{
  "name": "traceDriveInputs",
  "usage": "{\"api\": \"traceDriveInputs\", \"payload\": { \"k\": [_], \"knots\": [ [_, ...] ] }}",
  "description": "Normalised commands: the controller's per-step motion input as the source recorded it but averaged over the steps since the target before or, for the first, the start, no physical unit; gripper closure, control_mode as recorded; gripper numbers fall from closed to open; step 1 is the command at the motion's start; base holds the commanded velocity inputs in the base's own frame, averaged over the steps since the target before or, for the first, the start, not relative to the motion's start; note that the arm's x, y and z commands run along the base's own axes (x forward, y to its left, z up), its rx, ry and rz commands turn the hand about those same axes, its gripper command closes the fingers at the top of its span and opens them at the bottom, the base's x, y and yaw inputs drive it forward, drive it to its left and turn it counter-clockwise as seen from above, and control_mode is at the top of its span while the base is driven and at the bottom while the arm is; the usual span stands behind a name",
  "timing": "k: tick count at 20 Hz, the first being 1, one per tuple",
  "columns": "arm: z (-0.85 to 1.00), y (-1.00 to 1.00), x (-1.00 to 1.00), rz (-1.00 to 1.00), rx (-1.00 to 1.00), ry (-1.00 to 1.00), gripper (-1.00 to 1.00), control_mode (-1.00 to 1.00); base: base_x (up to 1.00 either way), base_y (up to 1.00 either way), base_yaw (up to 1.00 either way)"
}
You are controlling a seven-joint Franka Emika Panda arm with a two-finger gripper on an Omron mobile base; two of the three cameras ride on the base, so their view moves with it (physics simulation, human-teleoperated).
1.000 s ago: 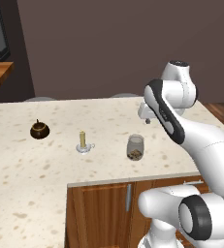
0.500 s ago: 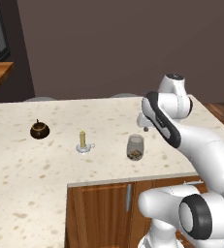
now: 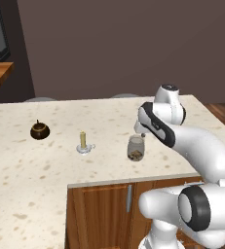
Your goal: Pick the candle and jar from the dining table and place them in the open cabinet. Close the cabinet after placing the objects.
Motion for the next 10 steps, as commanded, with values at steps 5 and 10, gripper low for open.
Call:
{"api": "traceDriveInputs", "payload": {
  "k": [5, 10],
  "knots": [
    [-0.36, 0.0, 0.23, 0.0, 0.0, 0.0, -1.0, -1.0, 0.0, 0.0, 0.0],
    [-0.18, -0.01, 0.22, 0.0, 0.0, 0.0, -1.0, -1.0, 0.0, 0.0, 0.0]
  ]
}}
